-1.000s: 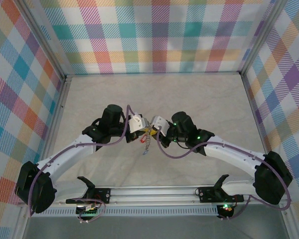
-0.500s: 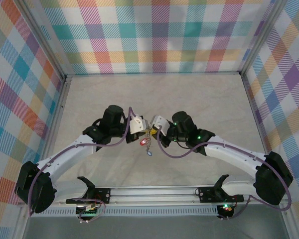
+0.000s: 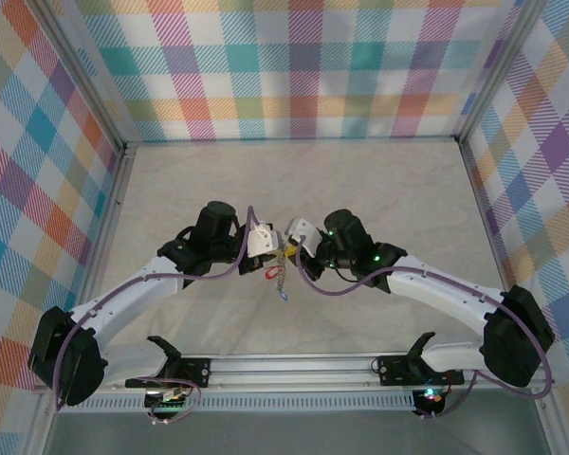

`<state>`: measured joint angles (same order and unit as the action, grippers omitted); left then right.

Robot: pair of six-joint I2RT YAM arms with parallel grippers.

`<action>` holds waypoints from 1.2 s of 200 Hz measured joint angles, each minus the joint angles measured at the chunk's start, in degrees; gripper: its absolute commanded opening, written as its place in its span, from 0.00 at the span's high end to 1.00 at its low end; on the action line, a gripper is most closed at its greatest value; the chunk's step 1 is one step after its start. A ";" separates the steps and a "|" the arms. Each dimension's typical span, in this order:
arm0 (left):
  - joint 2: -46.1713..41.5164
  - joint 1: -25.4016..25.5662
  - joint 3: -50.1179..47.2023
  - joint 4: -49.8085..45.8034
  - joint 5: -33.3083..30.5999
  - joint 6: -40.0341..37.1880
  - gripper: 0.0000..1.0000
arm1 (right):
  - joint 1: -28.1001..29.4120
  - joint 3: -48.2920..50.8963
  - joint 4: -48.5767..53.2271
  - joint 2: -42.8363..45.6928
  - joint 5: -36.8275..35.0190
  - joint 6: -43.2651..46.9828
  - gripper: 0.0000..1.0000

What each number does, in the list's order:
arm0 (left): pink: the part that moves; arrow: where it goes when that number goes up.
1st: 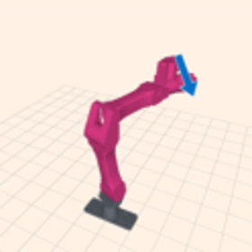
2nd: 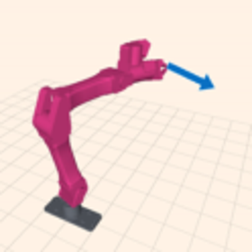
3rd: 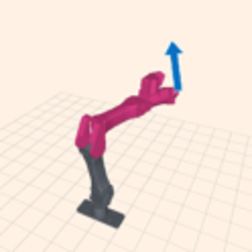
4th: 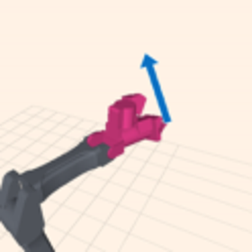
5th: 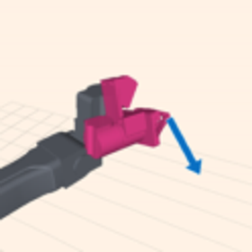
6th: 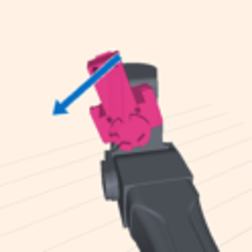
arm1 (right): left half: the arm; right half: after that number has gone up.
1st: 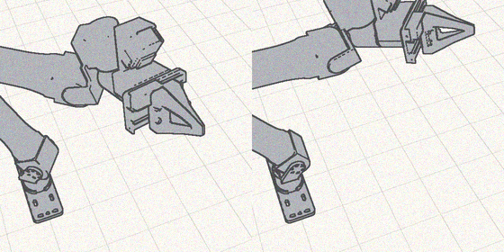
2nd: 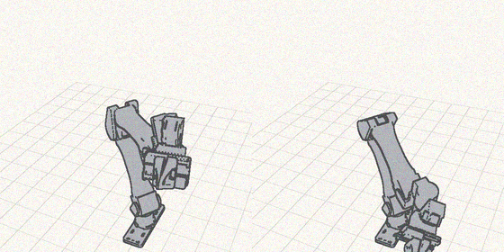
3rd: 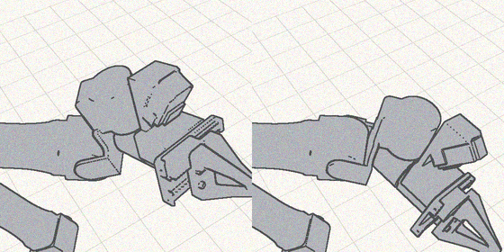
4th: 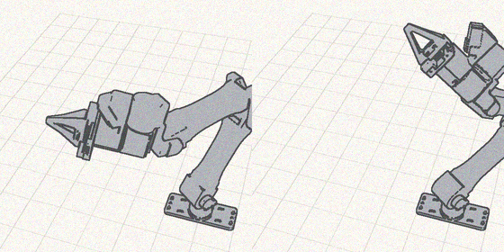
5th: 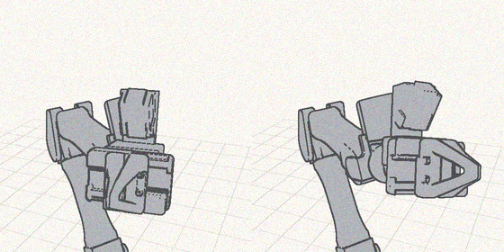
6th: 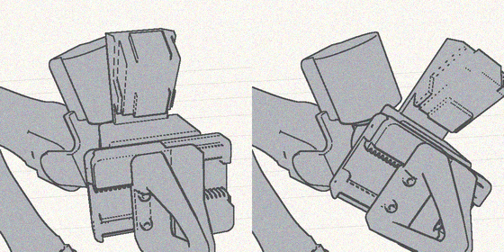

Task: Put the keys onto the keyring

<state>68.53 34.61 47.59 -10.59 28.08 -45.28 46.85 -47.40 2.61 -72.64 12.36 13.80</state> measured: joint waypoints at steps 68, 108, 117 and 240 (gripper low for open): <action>-0.09 0.15 0.00 -0.42 -0.74 -0.68 1.00 | -1.29 -1.77 1.09 -1.07 1.70 -1.86 1.00; -0.59 0.15 0.00 -1.14 -1.07 -0.66 1.00 | -2.10 -1.90 1.81 -1.84 2.97 -3.65 1.00; -0.96 0.15 0.00 -1.11 -1.27 -0.66 1.00 | -2.58 -1.90 1.90 -1.90 3.61 -4.81 1.00; -4.26 0.24 0.07 -0.83 -1.75 0.31 1.00 | -6.25 -5.66 4.76 -4.85 13.75 -13.33 0.69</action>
<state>64.27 34.85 47.66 -11.42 26.33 -44.97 40.60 -53.06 7.38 -77.49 26.11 0.47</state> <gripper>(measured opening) 0.049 0.301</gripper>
